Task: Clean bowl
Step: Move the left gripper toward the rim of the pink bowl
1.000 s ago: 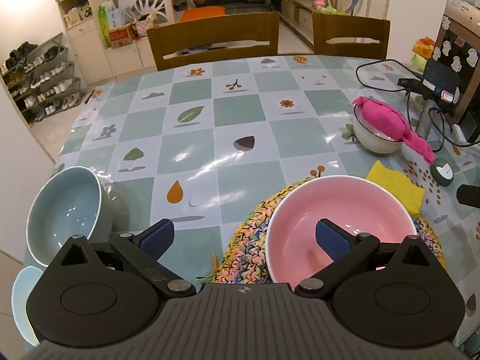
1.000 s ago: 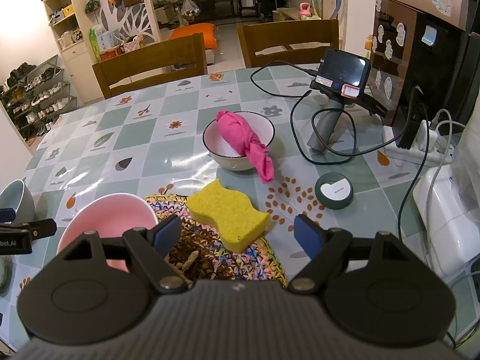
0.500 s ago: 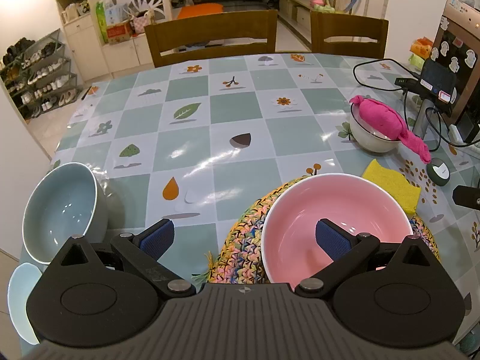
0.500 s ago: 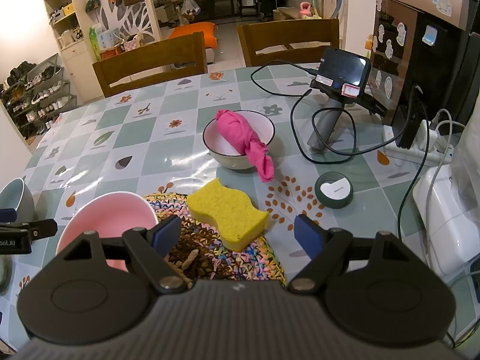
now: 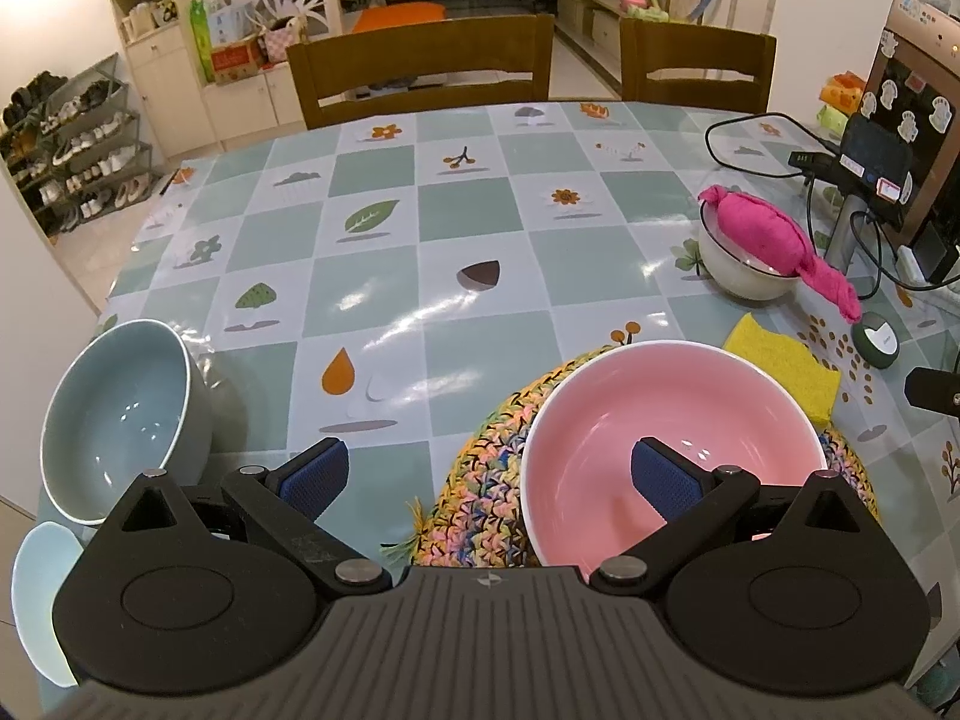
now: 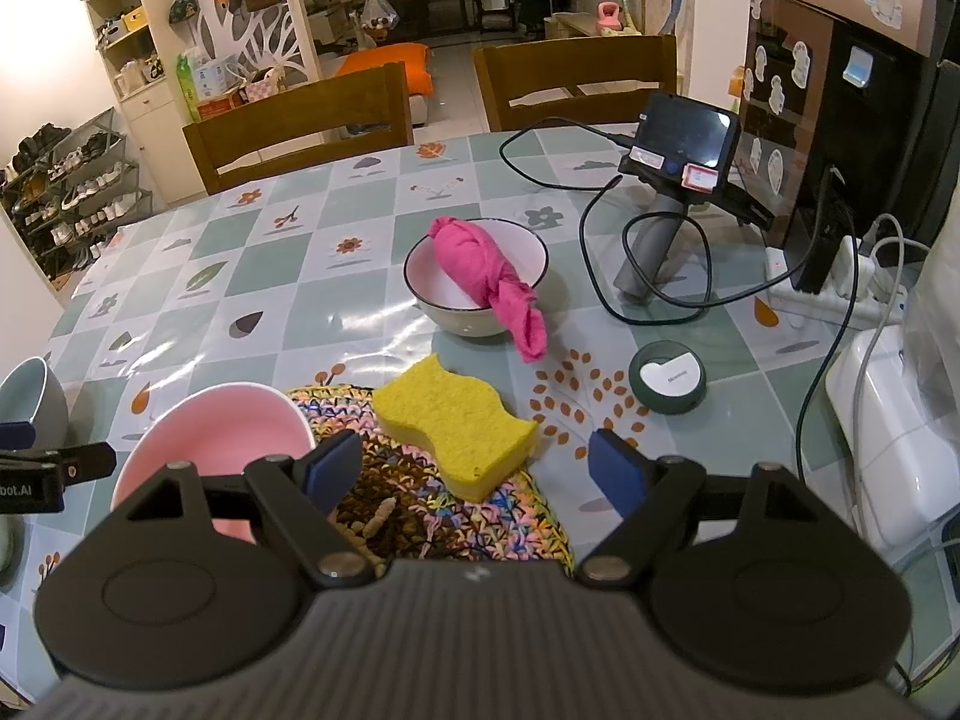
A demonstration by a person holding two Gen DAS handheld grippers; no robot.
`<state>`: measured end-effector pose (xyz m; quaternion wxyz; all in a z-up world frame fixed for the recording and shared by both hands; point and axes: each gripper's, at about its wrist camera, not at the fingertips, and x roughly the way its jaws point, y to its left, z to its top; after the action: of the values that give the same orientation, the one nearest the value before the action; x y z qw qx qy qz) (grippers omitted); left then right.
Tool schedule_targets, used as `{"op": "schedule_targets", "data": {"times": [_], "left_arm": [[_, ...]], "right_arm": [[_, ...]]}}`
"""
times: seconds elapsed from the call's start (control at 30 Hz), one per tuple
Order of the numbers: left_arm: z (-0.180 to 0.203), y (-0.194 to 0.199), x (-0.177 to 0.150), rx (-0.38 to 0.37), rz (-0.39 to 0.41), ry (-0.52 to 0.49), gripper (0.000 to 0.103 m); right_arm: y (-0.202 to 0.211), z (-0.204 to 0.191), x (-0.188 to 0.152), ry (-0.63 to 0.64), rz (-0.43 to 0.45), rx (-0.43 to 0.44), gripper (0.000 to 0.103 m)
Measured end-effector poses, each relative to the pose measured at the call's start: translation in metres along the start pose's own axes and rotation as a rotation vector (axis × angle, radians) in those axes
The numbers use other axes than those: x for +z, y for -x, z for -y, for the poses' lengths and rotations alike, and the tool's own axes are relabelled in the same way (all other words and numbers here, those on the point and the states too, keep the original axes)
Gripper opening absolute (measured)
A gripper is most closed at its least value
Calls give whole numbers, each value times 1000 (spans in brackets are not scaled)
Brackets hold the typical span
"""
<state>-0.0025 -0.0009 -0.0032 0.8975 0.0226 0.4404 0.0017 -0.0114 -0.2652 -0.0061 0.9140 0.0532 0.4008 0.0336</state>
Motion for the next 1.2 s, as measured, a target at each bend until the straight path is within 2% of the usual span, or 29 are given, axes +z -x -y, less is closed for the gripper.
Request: {"op": "schedule_targets", "data": {"times": [1.2], "left_arm": [[1, -18, -6, -11, -54, -2, 101]], "right_arm": [[-10, 2, -5, 11, -31, -5, 84]]}}
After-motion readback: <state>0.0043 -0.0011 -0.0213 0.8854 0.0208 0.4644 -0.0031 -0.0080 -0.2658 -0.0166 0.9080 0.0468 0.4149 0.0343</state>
